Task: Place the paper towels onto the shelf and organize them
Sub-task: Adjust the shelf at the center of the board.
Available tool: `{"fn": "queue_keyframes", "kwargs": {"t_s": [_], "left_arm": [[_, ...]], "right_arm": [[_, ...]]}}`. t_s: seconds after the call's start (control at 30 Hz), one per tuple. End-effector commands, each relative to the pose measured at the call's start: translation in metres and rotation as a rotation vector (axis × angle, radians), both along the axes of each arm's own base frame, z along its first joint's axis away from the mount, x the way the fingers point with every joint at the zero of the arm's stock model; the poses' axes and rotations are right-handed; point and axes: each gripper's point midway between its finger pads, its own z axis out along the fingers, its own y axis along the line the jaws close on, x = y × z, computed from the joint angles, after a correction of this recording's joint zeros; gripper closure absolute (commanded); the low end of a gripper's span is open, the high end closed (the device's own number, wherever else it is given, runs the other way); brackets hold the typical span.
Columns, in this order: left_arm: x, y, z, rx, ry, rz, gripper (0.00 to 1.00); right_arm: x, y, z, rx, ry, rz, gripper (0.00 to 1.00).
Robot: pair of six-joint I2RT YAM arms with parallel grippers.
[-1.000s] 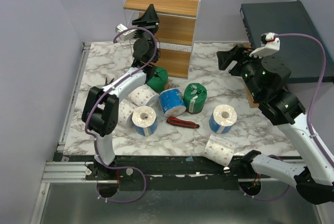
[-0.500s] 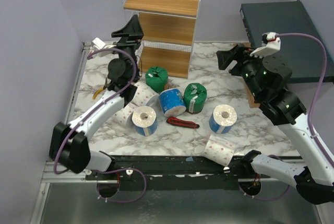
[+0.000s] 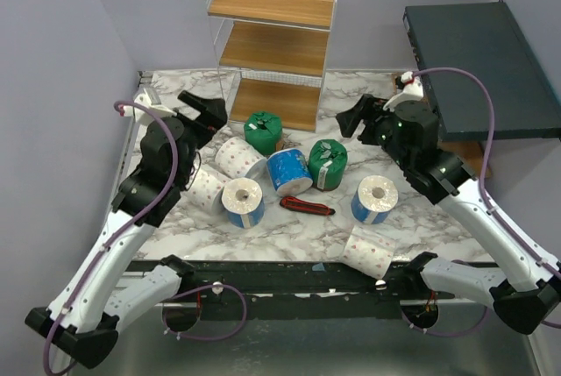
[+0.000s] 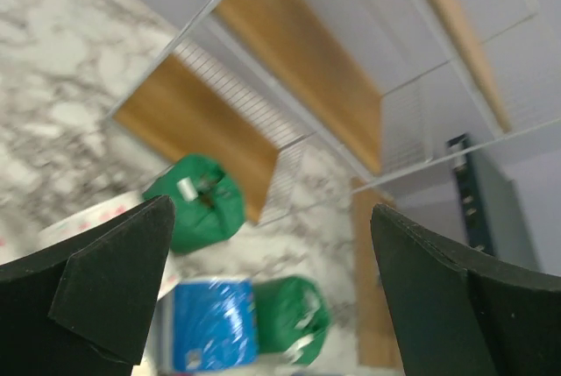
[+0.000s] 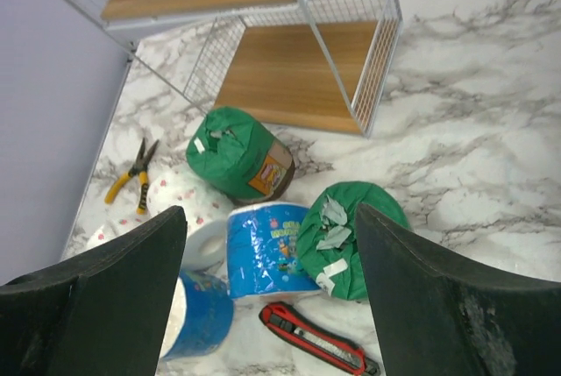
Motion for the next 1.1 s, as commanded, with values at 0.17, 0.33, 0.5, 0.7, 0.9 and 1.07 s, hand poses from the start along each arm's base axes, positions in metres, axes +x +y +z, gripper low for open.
{"fn": "queue_keyframes", "kwargs": {"t_s": [0.17,0.33,0.5,0.7,0.9,1.07], "left_arm": [[-0.08,0.004,-0.129,0.324,0.301,-0.272,0.01],[-0.092,-0.019,-0.164,0.283,0.295,-0.417,0.01],[-0.093,-0.033,-0.177,0.242,0.268,-0.475,0.02],[-0.093,-0.035,-0.19,0.225,0.262,-0.48,0.02],[-0.095,-0.039,-0.203,0.185,0.285,-0.491,0.02],[-0.097,-0.038,-0.214,0.187,0.309,-0.489,0.02]], "right_arm": [[-0.006,0.022,-0.059,-0.018,0.108,0.106,0.2],[-0.004,-0.003,-0.106,-0.056,0.176,-0.036,0.2],[0.0,-0.013,-0.132,-0.068,0.197,-0.113,0.26],[0.016,0.002,-0.153,-0.12,0.256,-0.084,0.28],[0.032,0.008,-0.17,-0.166,0.289,-0.1,0.32],[0.035,0.005,-0.18,-0.192,0.306,-0.116,0.36]]}}
